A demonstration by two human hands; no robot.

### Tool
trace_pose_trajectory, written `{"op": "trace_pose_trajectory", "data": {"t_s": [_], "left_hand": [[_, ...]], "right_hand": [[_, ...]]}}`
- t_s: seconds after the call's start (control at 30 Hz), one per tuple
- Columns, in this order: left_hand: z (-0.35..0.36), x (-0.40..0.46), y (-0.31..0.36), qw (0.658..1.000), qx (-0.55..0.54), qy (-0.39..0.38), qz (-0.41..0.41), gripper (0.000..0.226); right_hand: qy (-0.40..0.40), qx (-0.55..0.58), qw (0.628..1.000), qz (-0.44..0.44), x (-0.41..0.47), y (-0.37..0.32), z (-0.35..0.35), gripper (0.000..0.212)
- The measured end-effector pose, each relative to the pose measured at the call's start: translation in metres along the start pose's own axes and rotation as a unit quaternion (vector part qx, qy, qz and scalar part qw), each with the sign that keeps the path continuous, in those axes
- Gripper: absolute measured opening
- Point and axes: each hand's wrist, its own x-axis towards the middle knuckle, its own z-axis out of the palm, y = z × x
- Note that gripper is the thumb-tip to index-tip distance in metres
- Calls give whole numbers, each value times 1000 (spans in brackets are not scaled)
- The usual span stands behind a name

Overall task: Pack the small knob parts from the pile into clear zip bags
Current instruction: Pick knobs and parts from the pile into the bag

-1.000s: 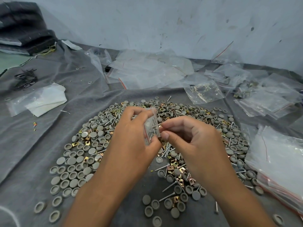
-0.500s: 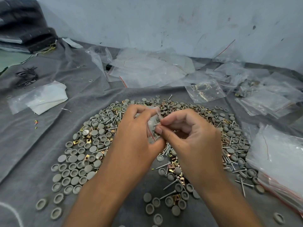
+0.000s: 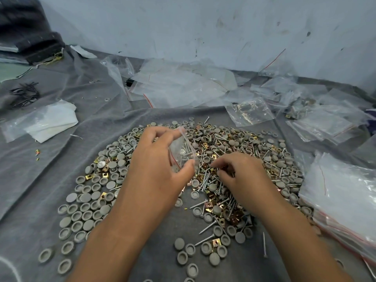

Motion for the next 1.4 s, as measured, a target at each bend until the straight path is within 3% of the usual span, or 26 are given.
{"op": "trace_pose_trajectory", "data": {"t_s": [0.13,0.47,0.6,0.73,0.87,1.03,1.1,1.27,1.4], "left_hand": [[-1,0,-2,1000,9,-2,-3,63],[-2,0,-1,1000,9,-7,-7,63],[-3,1,-2,1000,4,-2,-13,64],[-5,1,-1,1000,-1,-2,-17,64],[-6,2,-2,1000,4,-2,-20,63],[-7,2,-3,1000,-1,4,-18,61],[-7,3,-3,1000,-1,5,-19,61],[-8,2,-4,1000,-2,7,-17,62],[-8,3,-5,1000,-3,10,-15,62]], "right_hand": [[44,-91,995,-3,4,-4,13,19],[68,-74,993,-64,11,-9,27,27],[74,-89,991,-69,11,-9,28,15],[85,-2,994,-63,9,-7,24,5],[11,91,992,-86,8,-17,17,17],[-15,-3,987,-159,-8,-23,22,4],[-4,-39,984,-176,-10,-23,26,10],[49,-76,982,-165,-12,-33,36,14],[38,-73,984,-155,-16,-34,38,20]]}}
